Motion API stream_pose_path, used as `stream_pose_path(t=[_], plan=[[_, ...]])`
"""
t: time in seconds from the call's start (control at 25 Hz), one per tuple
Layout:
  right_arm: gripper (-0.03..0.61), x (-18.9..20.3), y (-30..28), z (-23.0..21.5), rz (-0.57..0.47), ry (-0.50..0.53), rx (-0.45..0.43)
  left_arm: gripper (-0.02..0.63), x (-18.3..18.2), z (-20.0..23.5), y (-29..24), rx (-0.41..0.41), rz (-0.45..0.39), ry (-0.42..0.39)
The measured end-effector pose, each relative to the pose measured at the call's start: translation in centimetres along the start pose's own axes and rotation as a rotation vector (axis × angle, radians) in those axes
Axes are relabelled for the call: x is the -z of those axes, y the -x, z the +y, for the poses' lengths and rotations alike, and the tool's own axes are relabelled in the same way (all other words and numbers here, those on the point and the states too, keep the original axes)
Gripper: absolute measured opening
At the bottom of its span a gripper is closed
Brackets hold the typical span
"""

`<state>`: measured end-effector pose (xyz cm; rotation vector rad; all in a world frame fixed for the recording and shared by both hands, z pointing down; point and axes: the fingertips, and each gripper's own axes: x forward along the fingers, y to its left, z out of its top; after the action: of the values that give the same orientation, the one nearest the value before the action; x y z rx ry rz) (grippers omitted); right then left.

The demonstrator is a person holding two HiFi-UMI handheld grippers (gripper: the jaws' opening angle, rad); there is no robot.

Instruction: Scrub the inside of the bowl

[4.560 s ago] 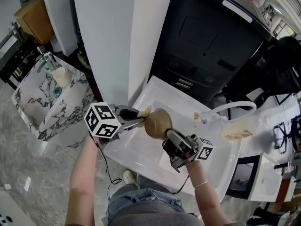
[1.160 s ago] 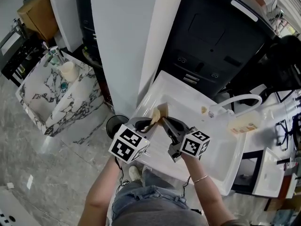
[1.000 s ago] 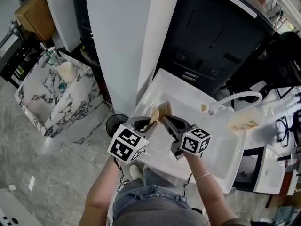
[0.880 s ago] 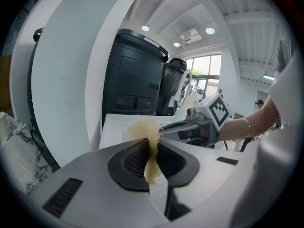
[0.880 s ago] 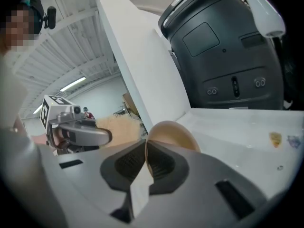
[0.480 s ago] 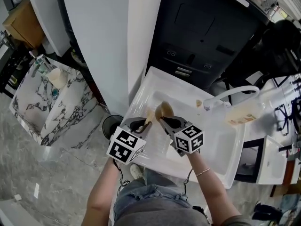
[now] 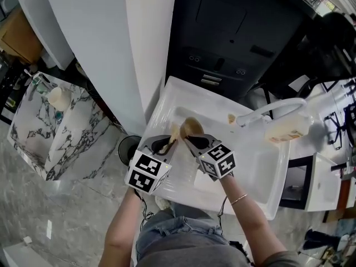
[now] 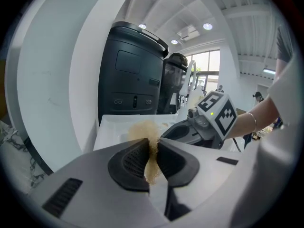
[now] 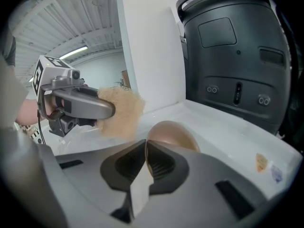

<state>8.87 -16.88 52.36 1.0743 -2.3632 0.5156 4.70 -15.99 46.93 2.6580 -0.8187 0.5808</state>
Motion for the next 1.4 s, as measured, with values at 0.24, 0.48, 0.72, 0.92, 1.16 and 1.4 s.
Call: stream_pose_path(t=[0.24, 0.48, 0.72, 0.92, 1.16, 1.4], plan=[[0.021, 0.6, -1.1, -0.5, 0.055, 0.035, -0.011, 0.044, 0.0, 0.6, -1.1, -0.007, -0.013, 0.004], [0.021, 1.3, -1.8, -0.7, 0.146, 0.143, -0.018, 0.044, 0.0, 1.2, -2.1, -0.025, -0.012, 0.000], [0.021, 1.4, -2.6, -1.0, 0.182, 0.222, -0.023, 0.044, 0.0, 1.4, -3.0, -0.023, -0.001, 0.002], [0.023, 1.6, -3.0, -1.3, 0.229, 0.324, -0.009, 0.044, 0.0, 1.8, -3.2, -0.036, -0.004, 0.016], [0.023, 2.2, -3.3, -1.3, 0.275, 0.414, 0.001, 0.044, 0.3, 2.5, -2.9, -0.057, -0.006, 0.041], [0.025, 2.6, -3.7, -1.2, 0.304, 0.488, 0.013, 0.044, 0.5, 2.9, -2.6, -0.057, -0.004, 0.069]])
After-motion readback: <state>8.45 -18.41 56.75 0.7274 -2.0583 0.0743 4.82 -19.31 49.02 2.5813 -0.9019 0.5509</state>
